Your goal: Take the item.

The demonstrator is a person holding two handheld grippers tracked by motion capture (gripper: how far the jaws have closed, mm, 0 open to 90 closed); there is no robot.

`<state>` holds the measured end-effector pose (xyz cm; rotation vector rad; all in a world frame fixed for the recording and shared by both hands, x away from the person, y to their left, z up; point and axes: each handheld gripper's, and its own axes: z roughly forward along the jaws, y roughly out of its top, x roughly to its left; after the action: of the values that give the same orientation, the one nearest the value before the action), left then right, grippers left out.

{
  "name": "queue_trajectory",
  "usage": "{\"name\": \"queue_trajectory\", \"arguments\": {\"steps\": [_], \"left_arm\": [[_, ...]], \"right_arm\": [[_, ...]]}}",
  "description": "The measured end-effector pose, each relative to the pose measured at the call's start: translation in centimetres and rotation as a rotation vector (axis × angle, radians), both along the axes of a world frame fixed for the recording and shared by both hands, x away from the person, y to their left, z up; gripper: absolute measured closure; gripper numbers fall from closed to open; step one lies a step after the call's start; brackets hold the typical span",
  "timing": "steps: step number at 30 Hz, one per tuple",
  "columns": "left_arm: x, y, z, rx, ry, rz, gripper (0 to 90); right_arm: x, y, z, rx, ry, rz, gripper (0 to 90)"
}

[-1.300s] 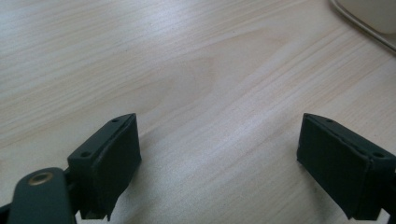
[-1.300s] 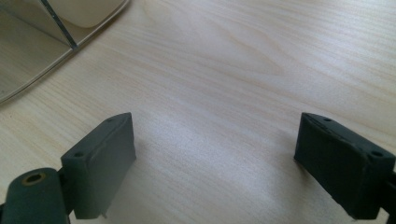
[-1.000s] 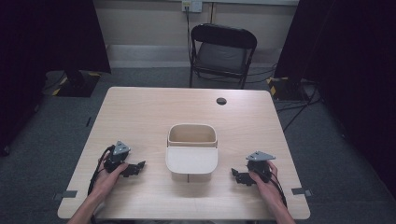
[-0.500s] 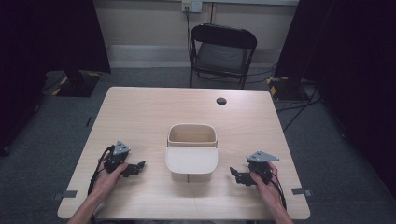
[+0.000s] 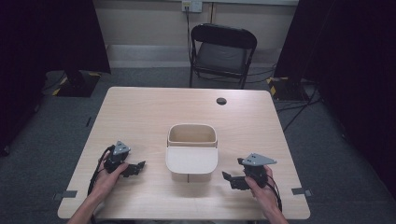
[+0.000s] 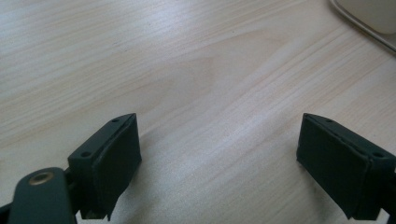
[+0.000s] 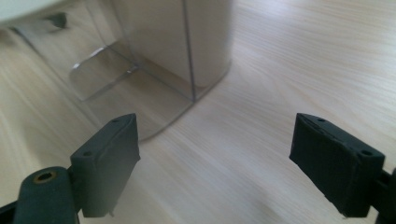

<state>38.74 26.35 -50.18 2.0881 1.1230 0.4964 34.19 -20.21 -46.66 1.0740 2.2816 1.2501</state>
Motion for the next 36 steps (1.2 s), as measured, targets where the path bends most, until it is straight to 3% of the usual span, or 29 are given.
{"name": "queue_trajectory", "arguments": {"steps": [5,21,36], "left_arm": [[0.0,0.0,0.0,0.001,0.0,0.0,12.8],[0.0,0.0,0.0,0.0,0.0,0.0,12.8],[0.1,0.0,0.0,0.001,0.001,-0.007,12.1]], "right_arm": [[-0.6,1.0,0.6,0.011,-0.02,0.017,14.6],[-1.6,4.0,1.1,0.029,-0.015,0.126,17.4],[-1.2,5.4,1.3,0.041,-0.013,0.135,26.3]]}}
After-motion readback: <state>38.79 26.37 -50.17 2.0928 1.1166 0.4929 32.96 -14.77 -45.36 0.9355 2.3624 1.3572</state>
